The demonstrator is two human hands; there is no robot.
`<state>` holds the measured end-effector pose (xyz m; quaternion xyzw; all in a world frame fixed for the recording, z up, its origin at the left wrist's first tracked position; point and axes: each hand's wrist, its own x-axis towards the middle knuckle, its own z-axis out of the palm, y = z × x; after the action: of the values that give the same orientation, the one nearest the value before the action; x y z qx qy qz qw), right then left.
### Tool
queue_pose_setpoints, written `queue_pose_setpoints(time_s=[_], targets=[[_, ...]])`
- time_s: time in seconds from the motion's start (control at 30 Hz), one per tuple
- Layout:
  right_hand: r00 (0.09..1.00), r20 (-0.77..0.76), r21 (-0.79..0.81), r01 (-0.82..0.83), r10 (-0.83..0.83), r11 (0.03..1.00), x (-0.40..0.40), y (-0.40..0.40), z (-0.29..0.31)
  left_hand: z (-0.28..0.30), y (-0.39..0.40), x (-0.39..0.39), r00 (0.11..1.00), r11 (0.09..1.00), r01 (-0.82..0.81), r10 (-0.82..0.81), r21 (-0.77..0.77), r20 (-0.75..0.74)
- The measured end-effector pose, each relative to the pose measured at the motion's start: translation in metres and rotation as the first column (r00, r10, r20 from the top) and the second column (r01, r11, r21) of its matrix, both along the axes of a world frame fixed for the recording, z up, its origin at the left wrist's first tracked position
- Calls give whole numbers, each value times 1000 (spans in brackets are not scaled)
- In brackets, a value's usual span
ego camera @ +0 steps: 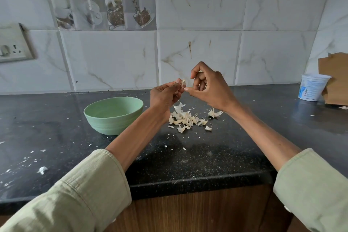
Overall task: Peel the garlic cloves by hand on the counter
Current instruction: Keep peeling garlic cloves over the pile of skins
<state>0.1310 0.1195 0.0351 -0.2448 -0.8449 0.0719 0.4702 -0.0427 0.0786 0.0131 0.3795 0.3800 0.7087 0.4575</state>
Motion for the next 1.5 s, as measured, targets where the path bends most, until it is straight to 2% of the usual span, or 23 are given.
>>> queue_pose_setpoints(time_s=[0.33, 0.5, 0.77, 0.87, 0.97, 1.07, 1.17, 1.27, 1.33, 1.4, 1.5], targets=[[998, -68, -16, -15, 14, 1000, 1, 3, 3, -1, 0, 1, 990, 994, 112, -113, -15, -83], [997, -64, -70, -39, 34, 997, 1, 3, 2, 0, 0, -1, 990, 996, 64, -56, 58, -129], [973, -168, -315, -203, 156, 927, 2, 6, 4, 2, 0, -2, 957, 985, 24, 26, 169, -289], [975, -134, -418, -217, 177, 882, 4, 5, 5, 2, 1, -4, 913, 974, -1, 94, 228, -398], [976, -99, -550, -216, 194, 807, 1, 4, 3, 0, 3, -4, 883, 956, -34, 166, 293, -439], [974, -100, -580, -222, 201, 784, 0, 3, 1, -1, 3, -5, 853, 941, -43, 209, 335, -478], [982, -85, -551, -188, 170, 813, 0, 3, 1, 0, 3, -3, 843, 942, -61, 225, 329, -489], [995, -48, -368, -100, 89, 924, 0, 3, 1, -1, 3, -1, 843, 964, -65, 192, 259, -502], [998, -43, -231, -61, 53, 971, 1, 2, 1, -2, 1, 1, 812, 984, -34, 130, 175, -569], [999, -40, -145, -41, 36, 989, 3, 1, 2, -2, -3, 3, 791, 995, 11, 52, 100, -609], [1000, -1, -78, -20, 20, 997, 2, -1, 1, 0, -7, 7, 787, 992, 52, 28, 112, -617]])
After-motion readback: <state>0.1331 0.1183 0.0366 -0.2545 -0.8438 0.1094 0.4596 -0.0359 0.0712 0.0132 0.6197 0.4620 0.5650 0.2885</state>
